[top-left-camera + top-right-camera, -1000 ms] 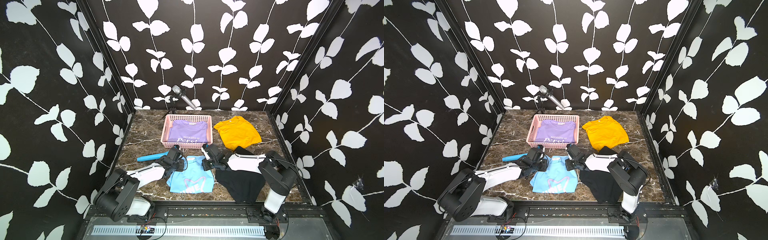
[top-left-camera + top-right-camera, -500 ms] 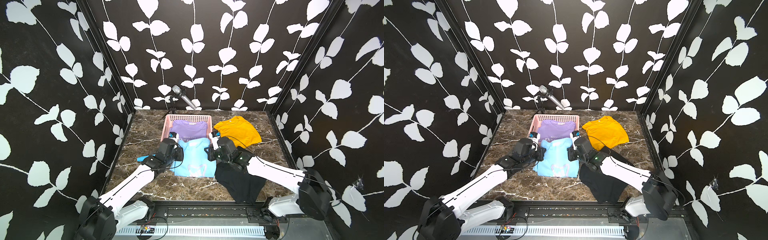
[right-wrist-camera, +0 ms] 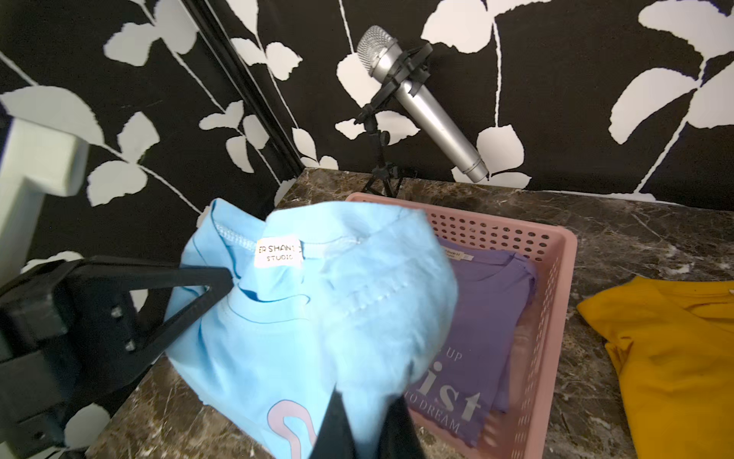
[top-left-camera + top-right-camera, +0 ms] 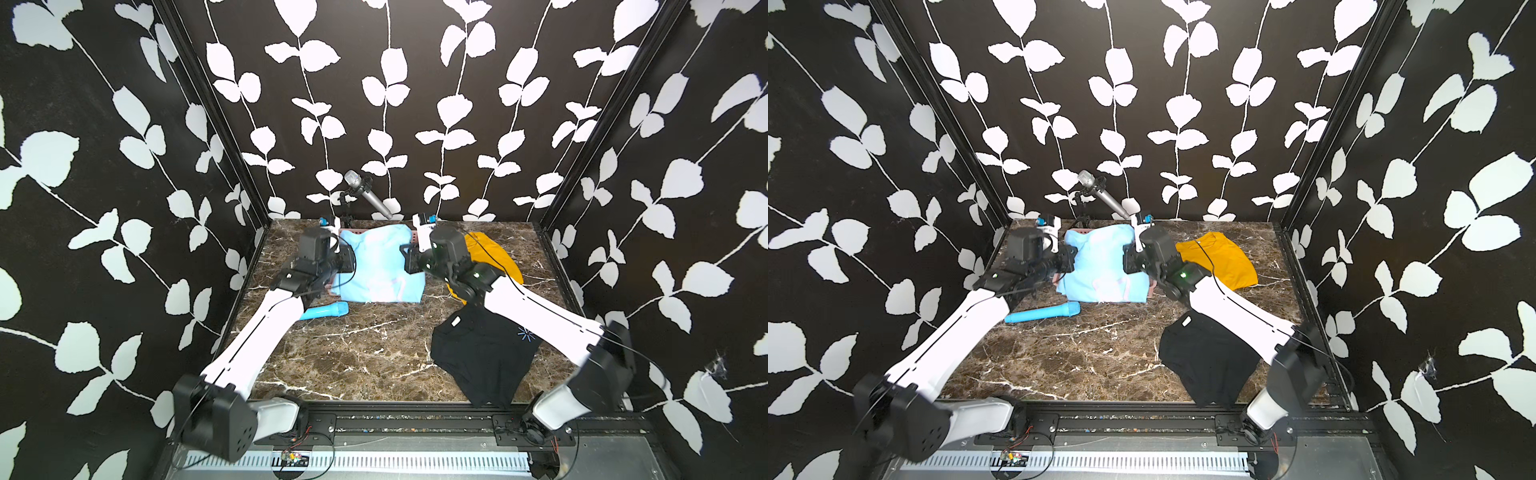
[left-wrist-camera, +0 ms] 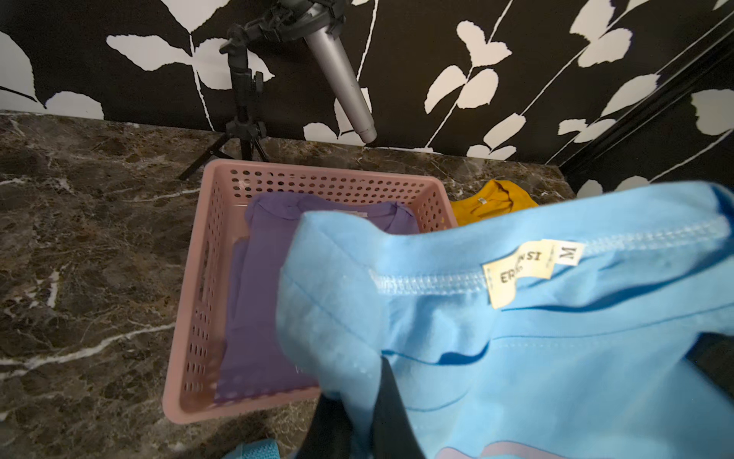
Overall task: Put the folded t-shirts into the basket
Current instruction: Place the T-shirt in the bin.
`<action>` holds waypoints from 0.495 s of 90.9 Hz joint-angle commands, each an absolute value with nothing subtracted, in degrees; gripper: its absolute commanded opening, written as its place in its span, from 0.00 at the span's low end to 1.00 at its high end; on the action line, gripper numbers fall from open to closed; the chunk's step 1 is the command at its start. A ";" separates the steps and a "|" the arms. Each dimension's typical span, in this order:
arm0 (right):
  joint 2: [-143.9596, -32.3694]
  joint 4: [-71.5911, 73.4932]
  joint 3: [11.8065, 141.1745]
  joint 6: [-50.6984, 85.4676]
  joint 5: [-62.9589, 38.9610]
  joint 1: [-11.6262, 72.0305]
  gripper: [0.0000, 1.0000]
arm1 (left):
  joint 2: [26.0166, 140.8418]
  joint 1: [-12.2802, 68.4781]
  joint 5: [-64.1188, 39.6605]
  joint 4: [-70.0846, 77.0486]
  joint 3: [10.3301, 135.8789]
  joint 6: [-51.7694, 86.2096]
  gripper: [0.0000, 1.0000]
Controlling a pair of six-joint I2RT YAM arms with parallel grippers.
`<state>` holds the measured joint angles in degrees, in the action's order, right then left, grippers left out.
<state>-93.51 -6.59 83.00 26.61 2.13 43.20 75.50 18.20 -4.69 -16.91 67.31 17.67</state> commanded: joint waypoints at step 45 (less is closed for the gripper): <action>-117.37 -13.24 101.94 28.86 -3.03 35.99 0.00 | 99.75 13.65 -5.43 -24.93 85.55 11.57 0.00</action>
<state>-114.41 -12.14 97.60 29.56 -2.61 37.06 98.02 14.13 -5.91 -22.96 82.24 13.39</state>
